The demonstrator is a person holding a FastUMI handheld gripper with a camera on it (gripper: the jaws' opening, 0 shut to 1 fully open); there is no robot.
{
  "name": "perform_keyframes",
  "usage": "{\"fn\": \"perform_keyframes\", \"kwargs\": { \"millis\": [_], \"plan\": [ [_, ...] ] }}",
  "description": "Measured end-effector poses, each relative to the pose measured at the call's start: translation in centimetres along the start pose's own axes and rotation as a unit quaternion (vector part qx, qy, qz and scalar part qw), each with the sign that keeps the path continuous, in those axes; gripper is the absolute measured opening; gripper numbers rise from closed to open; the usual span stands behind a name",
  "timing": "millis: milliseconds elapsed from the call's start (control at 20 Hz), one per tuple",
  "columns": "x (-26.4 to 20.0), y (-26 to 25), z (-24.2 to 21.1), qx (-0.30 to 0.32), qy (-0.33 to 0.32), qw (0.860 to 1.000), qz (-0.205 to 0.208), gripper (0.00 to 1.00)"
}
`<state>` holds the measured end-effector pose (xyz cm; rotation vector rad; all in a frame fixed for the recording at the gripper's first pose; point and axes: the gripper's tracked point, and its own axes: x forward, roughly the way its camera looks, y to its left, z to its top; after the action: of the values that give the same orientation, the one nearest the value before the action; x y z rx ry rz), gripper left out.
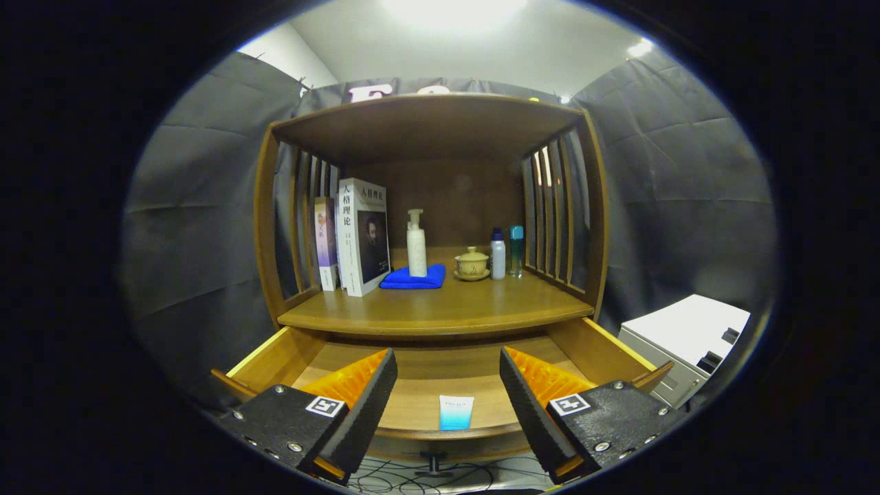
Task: Pull open the drawer, take out the items inside it, and place them on the countertop above the cabinet.
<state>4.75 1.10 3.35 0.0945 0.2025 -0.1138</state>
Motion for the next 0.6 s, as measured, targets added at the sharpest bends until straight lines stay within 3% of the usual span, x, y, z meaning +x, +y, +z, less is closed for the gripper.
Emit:
{"fn": "perform_keyframes", "kwargs": {
  "millis": [200, 400, 600],
  "plan": [
    [3.6, 0.1, -0.9, -0.021, 0.059, 0.998, -0.031, 0.93],
    [6.8, 0.6, -3.8, -0.035, 0.149, 0.988, -0.034, 0.94],
    [7.9, -0.5, -7.2, 0.004, 0.229, 0.972, -0.053, 0.94]
  ]
}}
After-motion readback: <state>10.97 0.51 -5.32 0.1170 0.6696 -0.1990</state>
